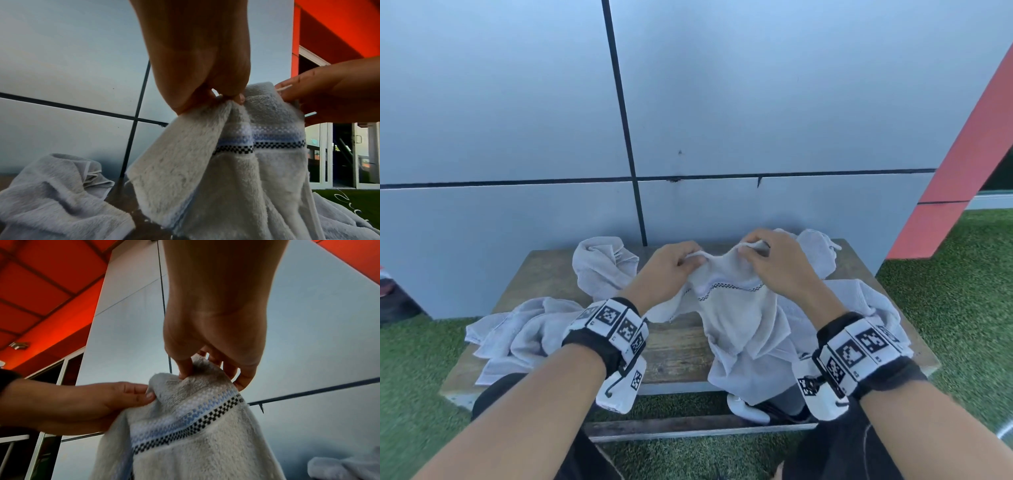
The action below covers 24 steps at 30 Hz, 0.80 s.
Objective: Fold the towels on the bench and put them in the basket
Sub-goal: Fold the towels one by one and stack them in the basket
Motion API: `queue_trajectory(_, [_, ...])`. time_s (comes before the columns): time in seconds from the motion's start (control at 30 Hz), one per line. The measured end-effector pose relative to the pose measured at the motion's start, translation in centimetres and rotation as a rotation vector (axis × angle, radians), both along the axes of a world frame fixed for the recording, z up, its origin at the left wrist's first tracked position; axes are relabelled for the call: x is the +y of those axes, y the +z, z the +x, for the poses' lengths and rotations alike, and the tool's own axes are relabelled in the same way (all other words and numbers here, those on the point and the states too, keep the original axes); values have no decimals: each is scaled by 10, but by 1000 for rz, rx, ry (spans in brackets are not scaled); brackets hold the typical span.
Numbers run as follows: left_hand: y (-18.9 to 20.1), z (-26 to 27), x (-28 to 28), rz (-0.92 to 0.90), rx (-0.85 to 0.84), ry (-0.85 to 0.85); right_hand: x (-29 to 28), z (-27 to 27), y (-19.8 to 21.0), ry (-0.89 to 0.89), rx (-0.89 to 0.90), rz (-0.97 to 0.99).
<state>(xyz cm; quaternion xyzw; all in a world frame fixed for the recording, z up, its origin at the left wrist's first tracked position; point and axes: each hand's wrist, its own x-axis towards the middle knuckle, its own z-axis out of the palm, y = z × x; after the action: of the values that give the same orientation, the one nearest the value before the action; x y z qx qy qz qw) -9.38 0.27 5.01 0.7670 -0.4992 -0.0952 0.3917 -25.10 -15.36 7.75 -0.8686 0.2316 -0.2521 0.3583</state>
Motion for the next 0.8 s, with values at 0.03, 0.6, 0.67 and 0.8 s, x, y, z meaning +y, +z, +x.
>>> queue_trajectory(0.03, [0,-1,-5,-8,7,-40,-2,0,-6,23,9,-23])
queue_trajectory(0.6, [-98,0,-27,544,69,-69,-42,-25,-139,-74,719,-39])
queue_trajectory(0.67, [-105,-3,-31,530,99,-109,-36,-20,-148,-106,677,-10])
queue_trajectory(0.8, [-113,-3,-29,676,92,-185,-33,-8,-144,-43,554,71])
